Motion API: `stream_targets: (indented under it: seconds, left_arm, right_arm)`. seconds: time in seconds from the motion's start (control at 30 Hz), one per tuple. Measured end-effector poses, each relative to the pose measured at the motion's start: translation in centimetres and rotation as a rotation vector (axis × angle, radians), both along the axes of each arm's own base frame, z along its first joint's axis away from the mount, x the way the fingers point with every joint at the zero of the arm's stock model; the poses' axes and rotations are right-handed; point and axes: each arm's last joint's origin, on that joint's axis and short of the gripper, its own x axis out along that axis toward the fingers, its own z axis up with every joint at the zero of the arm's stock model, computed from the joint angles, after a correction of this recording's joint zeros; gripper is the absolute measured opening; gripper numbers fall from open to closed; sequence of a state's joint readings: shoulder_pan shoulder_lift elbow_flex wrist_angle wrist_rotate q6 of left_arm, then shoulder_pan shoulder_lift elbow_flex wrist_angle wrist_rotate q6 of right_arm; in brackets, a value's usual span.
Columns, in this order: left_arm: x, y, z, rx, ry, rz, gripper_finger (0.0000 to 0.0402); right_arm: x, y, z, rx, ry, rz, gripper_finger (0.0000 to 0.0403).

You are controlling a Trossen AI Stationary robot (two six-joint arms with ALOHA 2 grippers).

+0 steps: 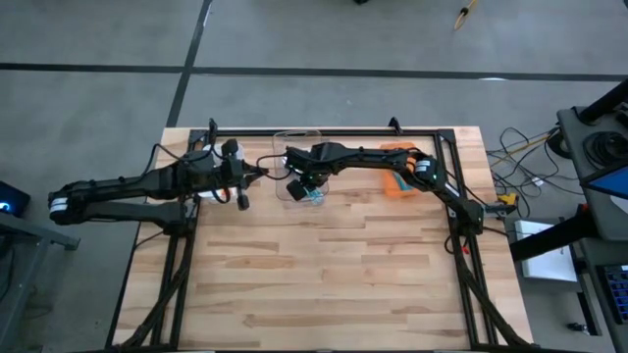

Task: Sort silverware by color (type)
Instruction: Put the blue patterned spoon into the transparent bin

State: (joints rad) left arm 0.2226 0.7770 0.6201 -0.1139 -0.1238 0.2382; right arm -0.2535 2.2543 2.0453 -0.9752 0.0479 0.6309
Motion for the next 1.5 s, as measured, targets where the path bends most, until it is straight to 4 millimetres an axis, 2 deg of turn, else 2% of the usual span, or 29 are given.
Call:
stream_targets:
  seconds: [1.2,1.5]
  left_arm:
    - [0.08,0.02,0.12,-0.011,-0.020,0.004,0.0001]
    - [0.11,0.01,0.21,-0.142,-0.077,0.039,0.0001]
  right_arm:
    - [0.27,-0.12,0.10,-0.014,-0.030,0.002,0.0030]
    - [0.41,-0.16,0.14,-0.023,-0.042,0.015,0.0030]
